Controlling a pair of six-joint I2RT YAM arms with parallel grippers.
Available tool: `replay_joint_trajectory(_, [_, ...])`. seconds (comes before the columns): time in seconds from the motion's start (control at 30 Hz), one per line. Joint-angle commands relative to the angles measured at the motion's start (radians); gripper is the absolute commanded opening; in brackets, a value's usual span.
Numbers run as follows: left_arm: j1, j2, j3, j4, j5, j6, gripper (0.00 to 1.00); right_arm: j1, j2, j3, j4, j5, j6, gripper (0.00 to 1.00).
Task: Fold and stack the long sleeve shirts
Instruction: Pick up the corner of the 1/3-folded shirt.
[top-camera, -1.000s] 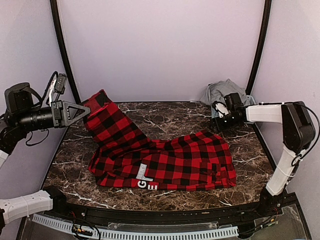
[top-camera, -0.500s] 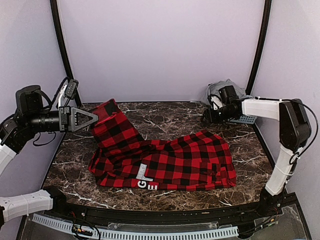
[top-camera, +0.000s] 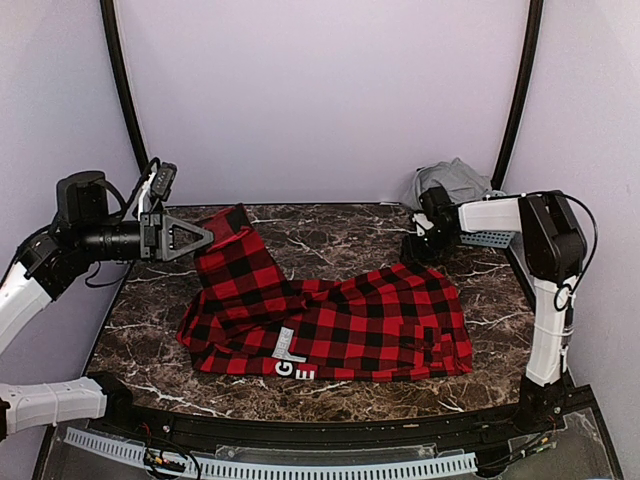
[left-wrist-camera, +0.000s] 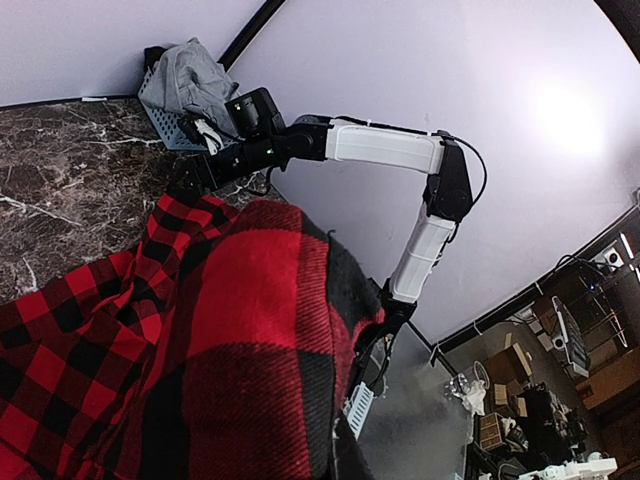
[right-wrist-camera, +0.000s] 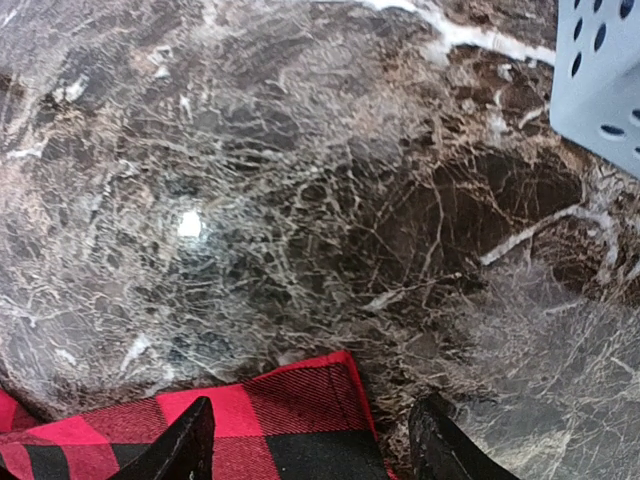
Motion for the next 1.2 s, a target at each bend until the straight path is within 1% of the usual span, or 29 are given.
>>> replay_joint_trajectory(0.0, [0.006, 0.003, -0.013, 0.058, 0.017, 0.002, 0.0, 0.009, 0.023, 0.001, -0.003, 0.016, -0.015, 0.6])
replay_joint_trajectory(0.13, [0.006, 0.007, -0.013, 0.056, 0.01, 0.005, 0.0, 0.009, 0.032, -0.023, 0.007, 0.008, -0.021, 0.53])
replay_joint_trajectory(0.33, [0.006, 0.014, -0.007, 0.054, 0.003, 0.014, 0.0, 0.009, 0.017, -0.071, 0.027, 0.035, -0.024, 0.33])
replay_joint_trajectory(0.37, [0.006, 0.015, -0.007, 0.053, 0.001, 0.017, 0.0, 0.01, 0.011, -0.078, 0.031, 0.042, -0.024, 0.27])
replay_joint_trajectory(0.57, [0.006, 0.03, -0.008, 0.045, -0.015, 0.038, 0.0, 0.007, -0.023, -0.097, 0.046, 0.062, -0.036, 0.01])
replay_joint_trajectory(0.73, [0.006, 0.048, -0.011, 0.041, -0.073, 0.05, 0.0, -0.009, -0.091, -0.127, 0.072, 0.067, -0.057, 0.0])
replay_joint_trajectory(0.93, [0.006, 0.097, -0.015, 0.034, -0.167, 0.064, 0.0, -0.034, -0.27, -0.249, 0.164, 0.027, -0.065, 0.0])
replay_joint_trajectory(1.17, [0.006, 0.124, 0.014, 0.039, -0.159, 0.089, 0.0, -0.034, -0.456, -0.424, 0.227, -0.019, -0.052, 0.0])
